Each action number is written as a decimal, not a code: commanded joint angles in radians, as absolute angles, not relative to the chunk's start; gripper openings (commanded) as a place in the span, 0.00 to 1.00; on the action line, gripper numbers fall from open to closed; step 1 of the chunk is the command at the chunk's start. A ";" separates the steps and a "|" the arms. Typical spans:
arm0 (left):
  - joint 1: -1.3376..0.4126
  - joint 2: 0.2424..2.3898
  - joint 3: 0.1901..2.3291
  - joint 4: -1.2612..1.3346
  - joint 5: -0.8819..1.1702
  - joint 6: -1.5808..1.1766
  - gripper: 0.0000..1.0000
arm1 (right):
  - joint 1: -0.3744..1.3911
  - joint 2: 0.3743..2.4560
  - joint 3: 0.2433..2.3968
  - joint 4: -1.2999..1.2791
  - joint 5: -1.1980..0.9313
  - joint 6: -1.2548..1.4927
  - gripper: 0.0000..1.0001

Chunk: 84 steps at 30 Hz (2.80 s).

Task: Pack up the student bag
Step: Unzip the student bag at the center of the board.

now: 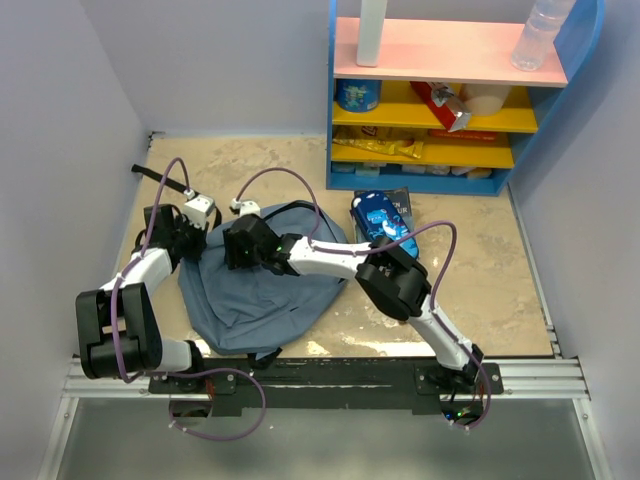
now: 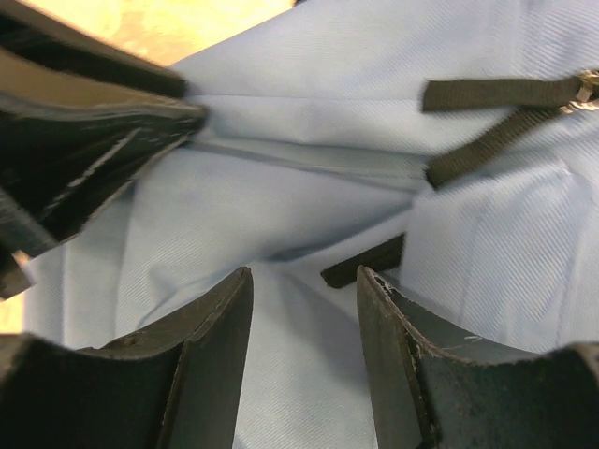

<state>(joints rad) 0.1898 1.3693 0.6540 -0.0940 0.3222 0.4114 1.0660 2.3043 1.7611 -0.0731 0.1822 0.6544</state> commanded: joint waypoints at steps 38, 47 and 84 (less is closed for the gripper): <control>0.199 1.471 0.756 -0.078 0.387 0.365 0.26 | 0.969 2.244 1.682 0.049 -0.396 -0.813 0.56; 0.201 1.470 0.756 -0.084 0.397 0.379 0.26 | 0.963 2.321 1.816 -0.077 -0.400 -0.850 0.54; 0.202 1.462 0.752 -0.058 0.396 0.387 0.26 | 0.934 2.474 1.999 -0.351 -0.336 -0.795 0.37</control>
<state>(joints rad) 0.1963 1.4807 0.7273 -0.0761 0.3721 0.3843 0.9417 2.4359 1.9690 -0.2600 -0.3763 -0.8211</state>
